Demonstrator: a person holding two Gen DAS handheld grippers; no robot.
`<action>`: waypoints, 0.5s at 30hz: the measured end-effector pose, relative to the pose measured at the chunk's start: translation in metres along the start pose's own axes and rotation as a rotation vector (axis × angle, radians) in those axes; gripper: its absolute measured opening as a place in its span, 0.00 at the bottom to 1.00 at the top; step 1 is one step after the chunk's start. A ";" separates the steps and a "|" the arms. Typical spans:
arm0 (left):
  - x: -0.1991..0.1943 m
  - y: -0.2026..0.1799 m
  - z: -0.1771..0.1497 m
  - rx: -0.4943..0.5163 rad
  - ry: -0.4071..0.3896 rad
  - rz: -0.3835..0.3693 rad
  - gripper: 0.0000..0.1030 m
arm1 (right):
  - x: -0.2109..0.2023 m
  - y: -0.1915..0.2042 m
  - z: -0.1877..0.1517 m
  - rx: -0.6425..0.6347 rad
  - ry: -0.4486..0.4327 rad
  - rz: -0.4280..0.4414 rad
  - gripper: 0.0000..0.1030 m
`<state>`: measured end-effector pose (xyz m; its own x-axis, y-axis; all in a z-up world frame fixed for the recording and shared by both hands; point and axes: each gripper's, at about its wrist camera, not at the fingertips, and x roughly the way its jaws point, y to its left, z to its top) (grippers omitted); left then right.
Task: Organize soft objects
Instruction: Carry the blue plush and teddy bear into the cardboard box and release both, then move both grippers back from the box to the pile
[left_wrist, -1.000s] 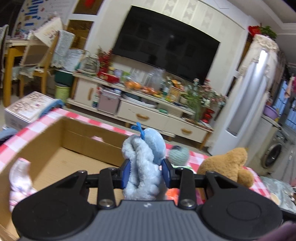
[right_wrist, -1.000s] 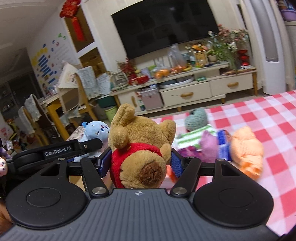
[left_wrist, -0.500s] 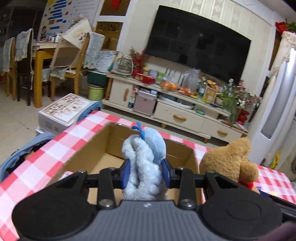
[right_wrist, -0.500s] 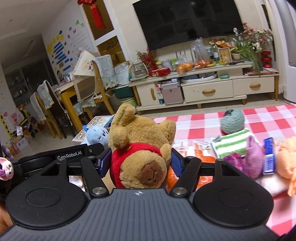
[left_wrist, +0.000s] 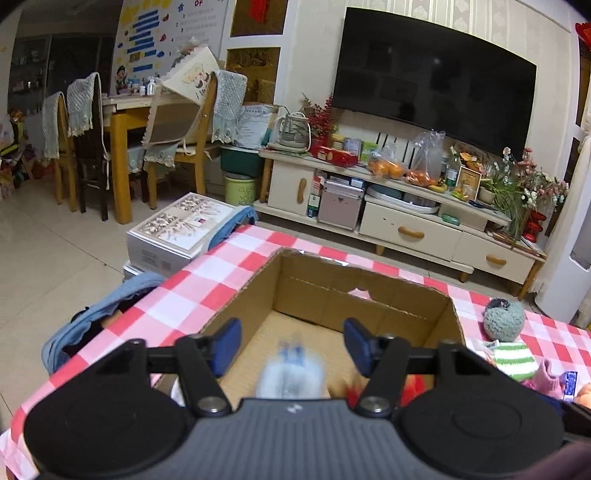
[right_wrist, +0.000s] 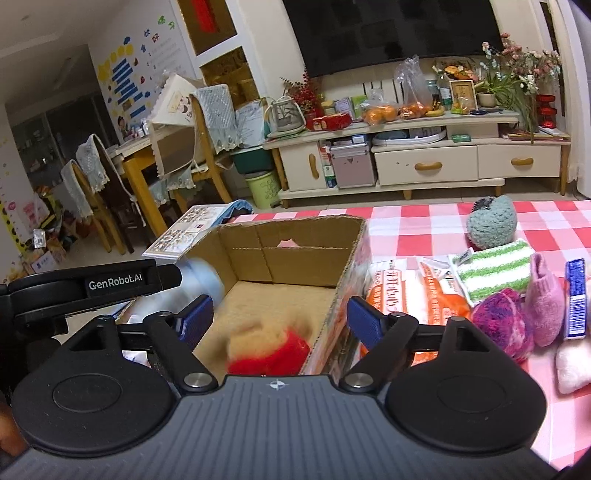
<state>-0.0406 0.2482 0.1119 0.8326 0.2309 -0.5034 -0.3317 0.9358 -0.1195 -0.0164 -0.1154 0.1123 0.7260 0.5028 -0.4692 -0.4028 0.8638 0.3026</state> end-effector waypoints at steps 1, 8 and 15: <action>-0.001 -0.001 0.000 0.003 -0.003 0.002 0.64 | -0.006 0.000 0.000 0.002 -0.008 -0.009 0.98; -0.006 -0.010 0.000 0.035 -0.024 -0.006 0.72 | -0.023 -0.009 -0.006 0.045 -0.041 -0.052 0.99; -0.009 -0.026 -0.001 0.070 -0.029 -0.028 0.74 | -0.039 -0.014 -0.015 0.045 -0.067 -0.088 1.00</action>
<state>-0.0396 0.2215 0.1184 0.8542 0.2108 -0.4753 -0.2769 0.9581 -0.0728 -0.0481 -0.1465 0.1140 0.7937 0.4203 -0.4398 -0.3111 0.9017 0.3002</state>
